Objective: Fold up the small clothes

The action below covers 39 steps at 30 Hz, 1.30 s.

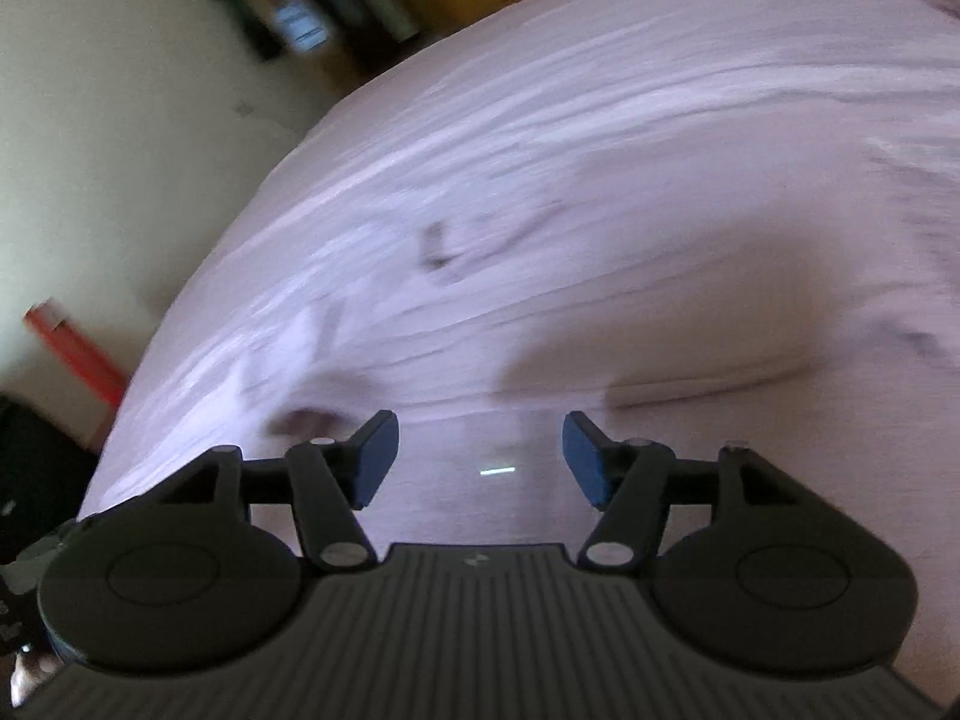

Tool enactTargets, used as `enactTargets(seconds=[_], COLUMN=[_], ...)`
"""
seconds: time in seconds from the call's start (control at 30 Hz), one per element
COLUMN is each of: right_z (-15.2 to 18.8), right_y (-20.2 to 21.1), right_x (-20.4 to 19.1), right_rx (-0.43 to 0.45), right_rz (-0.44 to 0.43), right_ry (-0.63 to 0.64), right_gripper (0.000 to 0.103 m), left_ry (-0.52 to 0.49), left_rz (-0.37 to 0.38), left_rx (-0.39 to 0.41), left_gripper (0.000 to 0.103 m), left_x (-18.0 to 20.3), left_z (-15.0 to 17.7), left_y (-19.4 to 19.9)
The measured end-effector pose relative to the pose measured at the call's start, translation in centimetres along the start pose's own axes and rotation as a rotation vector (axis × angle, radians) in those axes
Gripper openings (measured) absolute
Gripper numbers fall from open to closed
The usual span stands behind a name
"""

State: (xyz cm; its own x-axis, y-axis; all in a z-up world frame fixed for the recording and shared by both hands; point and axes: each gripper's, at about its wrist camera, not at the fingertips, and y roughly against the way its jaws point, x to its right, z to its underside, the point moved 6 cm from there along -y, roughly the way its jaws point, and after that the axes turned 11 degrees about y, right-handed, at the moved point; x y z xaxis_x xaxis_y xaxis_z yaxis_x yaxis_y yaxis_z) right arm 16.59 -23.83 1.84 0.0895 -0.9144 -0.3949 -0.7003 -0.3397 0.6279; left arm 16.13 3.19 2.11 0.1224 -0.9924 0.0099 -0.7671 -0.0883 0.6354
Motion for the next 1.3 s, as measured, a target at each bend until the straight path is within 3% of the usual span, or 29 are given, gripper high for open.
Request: enactTargets(seconds=[0.1, 0.23, 0.4, 0.43, 0.5, 0.53, 0.57, 0.7, 0.83, 0.9, 0.97, 1.0, 1.13, 1.3], right_z=[-0.1, -0.1, -0.2, -0.2, -0.2, -0.4, -0.4, -0.7, -0.4, 0.0, 0.3, 0.4, 0.6, 1.0], right_y=[1.1, 1.5, 0.9, 0.9, 0.6, 0.1, 0.1, 0.3, 0.6, 0.6, 0.6, 0.8, 1.4, 2.5], right_x=[3.3, 7.0, 9.1, 9.4, 9.6, 9.6, 9.7, 9.6, 9.5, 9.6, 9.7, 9.8, 9.6, 8.8], right_rx=[0.020, 0.046, 0.073, 0.078, 0.091, 0.098, 0.105, 0.133, 0.138, 0.127, 0.122, 0.123, 0.111, 0.104], right_rz=[0.055, 0.101, 0.118, 0.119, 0.115, 0.114, 0.114, 0.154, 0.178, 0.193, 0.198, 0.201, 0.210, 0.208], right_ry=[-0.033, -0.087, -0.137, -0.143, -0.152, -0.156, -0.159, -0.128, -0.087, -0.075, -0.072, -0.066, -0.027, -0.010], right_gripper=[0.068, 0.068, 0.068, 0.068, 0.068, 0.068, 0.068, 0.067, 0.067, 0.067, 0.067, 0.067, 0.067, 0.068], left_ry=[-0.049, -0.185, -0.305, -0.325, -0.378, -0.396, -0.390, -0.360, -0.405, -0.414, -0.382, -0.353, -0.249, -0.133], left_rz=[0.010, -0.058, -0.052, -0.055, -0.053, -0.051, -0.044, -0.066, -0.161, -0.155, -0.129, -0.117, -0.093, -0.059], left_rx=[0.026, 0.106, 0.141, 0.151, 0.150, 0.129, 0.113, 0.215, 0.319, 0.236, 0.139, 0.105, 0.070, 0.027], left_gripper=[0.103, 0.103, 0.102, 0.095, 0.057, 0.020, 0.010, 0.010, 0.013, 0.022, 0.042, 0.046, 0.063, 0.068], left_x=[1.9, 4.4, 7.0, 7.4, 8.1, 8.3, 8.3, 7.5, 6.9, 6.5, 5.9, 5.4, 3.3, 0.2], left_z=[-0.5, -0.8, -1.1, -1.0, -0.7, -0.6, -0.6, -1.7, -1.7, -0.9, -0.1, 0.3, 0.8, 0.4], left_y=[-1.3, -3.1, -5.2, -5.5, -6.2, -6.7, -7.0, -5.4, -4.2, -5.2, -5.9, -6.1, -5.3, -3.7])
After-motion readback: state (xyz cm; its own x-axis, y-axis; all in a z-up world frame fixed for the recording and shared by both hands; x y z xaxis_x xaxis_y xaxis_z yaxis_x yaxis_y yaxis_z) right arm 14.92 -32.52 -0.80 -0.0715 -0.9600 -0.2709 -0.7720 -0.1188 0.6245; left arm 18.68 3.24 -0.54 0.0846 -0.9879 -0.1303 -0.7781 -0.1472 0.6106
